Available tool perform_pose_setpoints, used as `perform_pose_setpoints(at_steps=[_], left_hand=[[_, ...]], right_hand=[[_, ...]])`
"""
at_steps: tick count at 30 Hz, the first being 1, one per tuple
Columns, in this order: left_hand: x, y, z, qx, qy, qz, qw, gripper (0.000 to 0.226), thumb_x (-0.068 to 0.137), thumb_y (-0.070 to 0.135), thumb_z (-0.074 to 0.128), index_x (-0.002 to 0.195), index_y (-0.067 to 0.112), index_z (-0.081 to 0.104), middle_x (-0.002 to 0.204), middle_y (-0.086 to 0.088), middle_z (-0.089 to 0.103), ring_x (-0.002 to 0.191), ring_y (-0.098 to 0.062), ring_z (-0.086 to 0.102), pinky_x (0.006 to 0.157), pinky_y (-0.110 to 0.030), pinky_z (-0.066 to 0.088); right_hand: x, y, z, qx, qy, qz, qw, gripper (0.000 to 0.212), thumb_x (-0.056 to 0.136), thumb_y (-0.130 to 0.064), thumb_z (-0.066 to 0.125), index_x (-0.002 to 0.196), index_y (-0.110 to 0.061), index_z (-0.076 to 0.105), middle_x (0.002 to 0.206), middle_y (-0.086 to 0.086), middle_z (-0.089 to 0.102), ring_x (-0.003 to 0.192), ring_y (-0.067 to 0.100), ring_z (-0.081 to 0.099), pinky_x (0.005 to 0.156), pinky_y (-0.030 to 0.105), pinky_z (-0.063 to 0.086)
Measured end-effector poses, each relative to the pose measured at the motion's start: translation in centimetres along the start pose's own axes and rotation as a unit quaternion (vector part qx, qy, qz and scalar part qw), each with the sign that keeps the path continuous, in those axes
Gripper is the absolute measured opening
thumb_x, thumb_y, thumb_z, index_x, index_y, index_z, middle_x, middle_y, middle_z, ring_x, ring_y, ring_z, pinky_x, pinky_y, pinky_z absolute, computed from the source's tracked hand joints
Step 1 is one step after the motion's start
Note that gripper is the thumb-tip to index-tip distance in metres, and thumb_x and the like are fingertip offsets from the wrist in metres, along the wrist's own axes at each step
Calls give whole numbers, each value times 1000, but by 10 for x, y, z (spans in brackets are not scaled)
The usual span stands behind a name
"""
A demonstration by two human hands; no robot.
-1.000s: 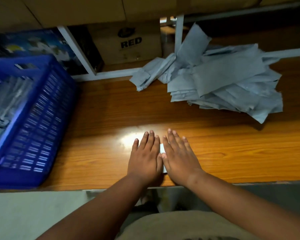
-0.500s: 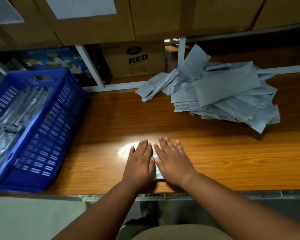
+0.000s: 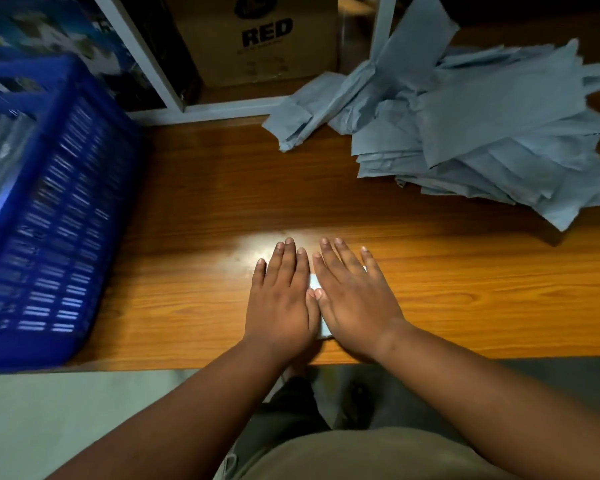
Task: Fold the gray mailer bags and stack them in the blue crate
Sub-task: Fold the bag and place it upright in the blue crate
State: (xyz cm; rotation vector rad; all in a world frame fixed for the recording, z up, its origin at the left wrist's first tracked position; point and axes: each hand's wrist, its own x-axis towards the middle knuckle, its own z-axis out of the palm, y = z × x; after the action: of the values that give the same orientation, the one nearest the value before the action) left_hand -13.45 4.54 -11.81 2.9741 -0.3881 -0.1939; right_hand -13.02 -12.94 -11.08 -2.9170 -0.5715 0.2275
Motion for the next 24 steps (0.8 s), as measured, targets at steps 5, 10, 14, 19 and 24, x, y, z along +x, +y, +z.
perform_pose_setpoints(at_steps=[5, 10, 14, 19, 24], left_hand=[[5, 2, -13, 28, -72, 1, 997, 79, 99, 50, 9, 170, 18, -4, 177, -9, -15, 163, -23, -18, 132, -52, 0], [3, -3, -34, 23, -83, 19, 996, 79, 102, 56, 20, 170, 16, 12, 178, -13, 0, 165, -28, -3, 132, -50, 9], [-9, -21, -54, 0, -39, 61, 997, 85, 84, 75, 50, 151, 23, 46, 152, -5, 47, 136, -29, 46, 110, -44, 43], [-14, -19, -69, -84, -120, 7, 989, 73, 74, 68, 80, 134, 34, 57, 122, 8, 67, 105, -16, 64, 90, -39, 56], [-12, 0, -78, -54, -142, -14, 988, 34, 81, 56, 80, 91, 26, 67, 88, 10, 60, 85, -16, 59, 70, -33, 50]], right_hand=[[2, 1, -9, -2, -35, -4, 999, 66, 111, -50, 17, 171, -24, 12, 180, 2, -1, 165, 23, -7, 132, 57, 5], [5, 11, -28, 42, -88, -29, 995, 70, 111, -58, 24, 171, -27, 9, 179, -1, -10, 164, 19, -14, 131, 50, -7], [-2, 29, -42, 65, -91, -83, 990, 79, 94, -78, 47, 156, -30, 41, 178, 0, 9, 165, 23, -2, 133, 48, 5], [-5, 29, -54, 49, -92, -109, 989, 67, 76, -84, 66, 115, -30, 58, 134, -8, 47, 126, 19, 43, 102, 40, 47], [6, 20, -73, 38, -112, -111, 987, 37, 85, -63, 77, 90, -31, 57, 98, -11, 57, 94, 16, 54, 80, 42, 54]])
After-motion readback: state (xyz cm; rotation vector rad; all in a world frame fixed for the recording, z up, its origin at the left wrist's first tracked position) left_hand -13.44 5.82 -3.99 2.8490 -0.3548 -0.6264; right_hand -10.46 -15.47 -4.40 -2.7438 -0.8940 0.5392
